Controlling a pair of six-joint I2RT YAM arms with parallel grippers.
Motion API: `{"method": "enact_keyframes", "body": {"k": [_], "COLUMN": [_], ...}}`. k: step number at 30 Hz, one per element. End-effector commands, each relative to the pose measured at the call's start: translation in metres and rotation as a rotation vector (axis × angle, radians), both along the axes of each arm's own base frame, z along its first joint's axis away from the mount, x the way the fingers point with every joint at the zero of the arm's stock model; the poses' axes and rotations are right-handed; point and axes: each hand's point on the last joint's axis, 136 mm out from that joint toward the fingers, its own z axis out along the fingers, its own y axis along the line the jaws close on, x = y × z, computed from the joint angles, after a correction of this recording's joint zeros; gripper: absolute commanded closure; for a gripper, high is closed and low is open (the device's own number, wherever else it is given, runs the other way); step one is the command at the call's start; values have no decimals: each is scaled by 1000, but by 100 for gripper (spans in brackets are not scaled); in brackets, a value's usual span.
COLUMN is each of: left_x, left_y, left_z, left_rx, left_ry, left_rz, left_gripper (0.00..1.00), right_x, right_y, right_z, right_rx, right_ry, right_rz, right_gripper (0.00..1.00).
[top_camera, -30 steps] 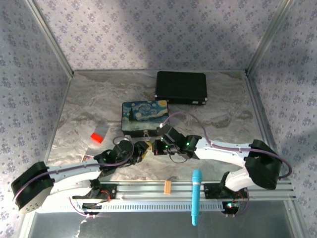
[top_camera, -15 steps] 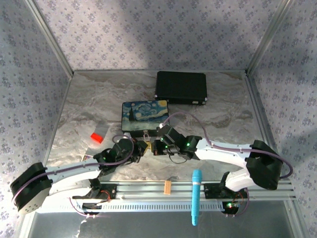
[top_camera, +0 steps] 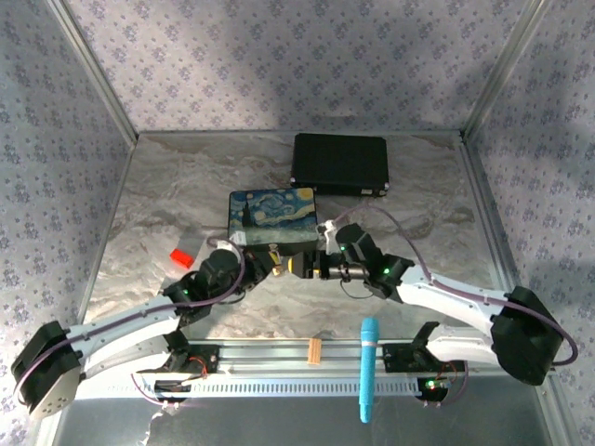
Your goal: Unlock the padlock with the key
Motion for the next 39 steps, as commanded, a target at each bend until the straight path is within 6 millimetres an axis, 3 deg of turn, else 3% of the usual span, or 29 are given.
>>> {"method": "enact_keyframes", "body": {"k": [1,5,9,19,34,37,38,39], "left_x": [-11,-22,-27,-25,-22,-22,-20,-16], "left_y": [-18,-26,-28,-25,-22,-23,-21,-17], "left_z": [51,84,101,107,99,97,95,90], "left_rx": [3,-74,-140,-166,-145,-130,-113,-85], "left_ry": [-266,-400,-466,-473,-457,-449,-440,-421], "left_rz": [-211,-290,-307,-282,-259,-263,-253,-222], "left_gripper": [100,100,100,100,100,100,92,73], "right_x": [-16,-19,-22,-29,-30,-29,-28,-27], "right_y": [11,17,20,23,18,16,15,14], "right_z": [33,51,67,70,74,74,72,70], "right_rx": [190,322,402,419,431,430,426,417], "right_ry": [-68,-85,-114,-123,-142,-143,-142,-141], "right_rz": [155,185,206,231,219,210,206,196], "right_gripper": [31,38,46,71,98,100,100,100]}}
